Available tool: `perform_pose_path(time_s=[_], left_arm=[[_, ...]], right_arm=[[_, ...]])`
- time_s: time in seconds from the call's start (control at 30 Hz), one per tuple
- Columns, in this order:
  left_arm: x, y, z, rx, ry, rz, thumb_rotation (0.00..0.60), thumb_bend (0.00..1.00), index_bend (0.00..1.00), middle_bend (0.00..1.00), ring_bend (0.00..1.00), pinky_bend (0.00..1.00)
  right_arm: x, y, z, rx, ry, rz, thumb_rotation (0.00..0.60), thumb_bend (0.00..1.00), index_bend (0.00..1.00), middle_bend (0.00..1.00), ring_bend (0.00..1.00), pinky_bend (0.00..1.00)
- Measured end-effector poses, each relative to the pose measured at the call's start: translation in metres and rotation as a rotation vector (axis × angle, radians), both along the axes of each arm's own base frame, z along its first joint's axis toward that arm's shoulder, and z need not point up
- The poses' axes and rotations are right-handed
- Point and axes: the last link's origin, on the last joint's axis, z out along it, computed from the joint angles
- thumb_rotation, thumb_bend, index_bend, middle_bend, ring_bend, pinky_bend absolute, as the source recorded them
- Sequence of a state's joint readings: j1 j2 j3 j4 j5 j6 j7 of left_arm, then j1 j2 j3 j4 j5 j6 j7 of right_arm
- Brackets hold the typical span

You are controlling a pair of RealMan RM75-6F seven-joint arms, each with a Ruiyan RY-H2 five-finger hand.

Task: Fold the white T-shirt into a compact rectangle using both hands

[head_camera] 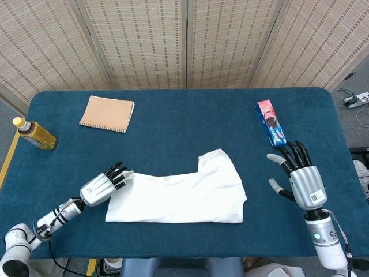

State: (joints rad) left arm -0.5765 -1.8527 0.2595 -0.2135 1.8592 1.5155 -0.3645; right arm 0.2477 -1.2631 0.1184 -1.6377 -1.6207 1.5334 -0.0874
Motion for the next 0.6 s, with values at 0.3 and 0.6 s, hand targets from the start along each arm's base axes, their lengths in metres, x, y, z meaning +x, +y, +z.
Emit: perform_pose_path(time_s=[0.3, 0.6], left_arm=[[0.0081, 0.0024, -0.0081, -0.017, -0.038, 0.014, 0.600, 0.10, 0.36, 0.15, 0.11, 0.00], [0.0040, -0.0001, -0.0055, -0.040, -0.059, 0.043, 0.600, 0.32, 0.54, 0.16, 0.12, 0.00]], right_arm=[[-0.0027, 0.0026, 0.0038, -0.014, -0.005, -0.005, 0.600, 0.21, 0.30, 0.21, 0.06, 0.00], [-0.0040, 0.0030, 0.0023, -0.011, -0.007, -0.004, 0.600, 0.21, 0.31, 0.21, 0.06, 0.00]])
